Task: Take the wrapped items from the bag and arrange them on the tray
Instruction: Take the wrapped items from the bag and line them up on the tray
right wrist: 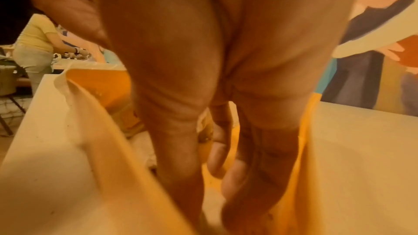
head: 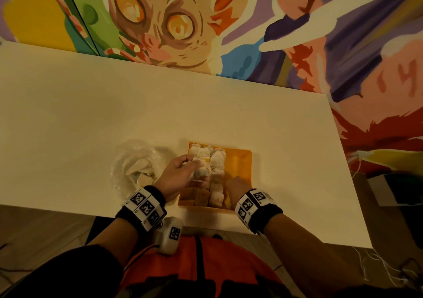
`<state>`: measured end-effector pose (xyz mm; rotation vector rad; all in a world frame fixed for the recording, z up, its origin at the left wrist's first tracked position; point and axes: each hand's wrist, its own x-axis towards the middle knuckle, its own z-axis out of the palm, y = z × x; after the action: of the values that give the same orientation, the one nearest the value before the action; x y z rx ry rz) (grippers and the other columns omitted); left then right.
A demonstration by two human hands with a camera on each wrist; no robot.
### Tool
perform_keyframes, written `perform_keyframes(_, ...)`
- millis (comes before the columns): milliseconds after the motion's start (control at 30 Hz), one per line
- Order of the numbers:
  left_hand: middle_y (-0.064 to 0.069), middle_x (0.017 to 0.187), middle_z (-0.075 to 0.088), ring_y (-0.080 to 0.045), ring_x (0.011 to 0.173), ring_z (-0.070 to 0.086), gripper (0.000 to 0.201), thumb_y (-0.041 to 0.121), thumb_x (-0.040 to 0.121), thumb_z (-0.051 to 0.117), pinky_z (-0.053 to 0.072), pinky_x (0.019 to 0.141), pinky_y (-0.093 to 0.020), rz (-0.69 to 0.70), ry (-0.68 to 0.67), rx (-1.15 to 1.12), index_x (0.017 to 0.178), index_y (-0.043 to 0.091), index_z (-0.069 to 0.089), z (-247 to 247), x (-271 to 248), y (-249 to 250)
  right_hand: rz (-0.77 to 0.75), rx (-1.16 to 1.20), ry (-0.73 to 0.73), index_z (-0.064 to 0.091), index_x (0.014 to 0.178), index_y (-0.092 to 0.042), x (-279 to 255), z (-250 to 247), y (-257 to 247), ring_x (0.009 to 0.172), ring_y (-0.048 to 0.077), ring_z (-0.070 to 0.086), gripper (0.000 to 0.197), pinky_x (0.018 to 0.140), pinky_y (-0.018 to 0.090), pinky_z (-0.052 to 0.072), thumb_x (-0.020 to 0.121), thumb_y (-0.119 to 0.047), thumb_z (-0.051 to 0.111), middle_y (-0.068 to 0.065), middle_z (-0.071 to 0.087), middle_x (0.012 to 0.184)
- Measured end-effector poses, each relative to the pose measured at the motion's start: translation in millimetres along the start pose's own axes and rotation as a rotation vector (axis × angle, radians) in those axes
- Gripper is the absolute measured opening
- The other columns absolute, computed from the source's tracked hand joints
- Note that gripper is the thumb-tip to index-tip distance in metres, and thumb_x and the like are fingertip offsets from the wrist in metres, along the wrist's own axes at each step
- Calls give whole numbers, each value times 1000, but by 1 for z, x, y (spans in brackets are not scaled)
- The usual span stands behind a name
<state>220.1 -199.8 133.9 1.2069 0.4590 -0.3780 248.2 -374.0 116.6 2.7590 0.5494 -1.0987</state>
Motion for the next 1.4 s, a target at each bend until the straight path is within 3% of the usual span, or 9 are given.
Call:
perform_keyframes(133,-21,102,66,-36,79,70,13,12,97,56,57,80,-52,-17,25,14,89,3,59,-3,2,-3,31,105,-31,48,131,1,-2,-5,5,86,27,64,44,73,30,49,90,-2,62,10,56,89)
perform_keyframes(233,-20,101,65,-32,73,71,12,12,97,55,60,64,-39,-23,51,20,93,1,58,-5,4,-5,16,122,-39,37,141,-3,0,-4,6,102,32,63,64,70,29,46,86,-7,69,16,61,112)
perform_keyframes(300,-19,100,66,-29,71,71,12,12,97,55,58,58,-34,-23,61,30,94,1,57,-5,4,-6,-1,106,-27,46,132,-4,0,-3,5,99,31,64,54,68,29,46,84,-9,71,15,63,112)
perform_keyframes(467,-17,109,65,-33,84,69,15,12,97,55,56,58,-30,-12,73,42,88,1,59,-5,5,-6,-17,136,60,56,93,-8,-7,-3,7,73,23,58,8,65,27,43,88,-7,63,6,54,81)
perform_keyframes(533,-18,110,65,-37,86,69,14,12,97,56,57,59,-32,-19,65,43,89,1,59,-5,5,-6,-17,167,89,50,79,-10,-9,-5,10,72,24,59,15,63,29,43,87,-6,62,3,48,76)
perform_keyframes(733,-20,105,67,-33,76,70,12,11,96,57,56,57,-31,-24,58,45,96,-1,59,-5,5,-7,-103,396,134,59,96,-19,-13,-6,21,84,21,58,28,64,28,46,76,-9,74,0,54,94)
perform_keyframes(833,-22,105,66,-34,77,69,15,12,96,57,56,57,-30,-21,54,49,98,-2,59,-5,5,-9,-151,400,159,64,107,-15,-13,-6,18,88,18,54,31,70,27,45,79,-16,76,1,57,96)
perform_keyframes(1133,-23,112,64,-35,83,68,13,10,95,58,54,55,-28,-18,51,28,97,-2,60,-7,6,-11,-55,556,103,73,101,-14,-9,4,7,103,18,64,15,75,25,46,90,-23,67,4,70,108)
perform_keyframes(1400,-21,112,65,-32,77,67,14,12,96,57,55,55,-31,-5,51,42,96,-2,60,-9,8,-15,35,461,35,65,94,-15,-3,8,0,101,21,63,25,73,25,46,78,-28,80,6,67,108)
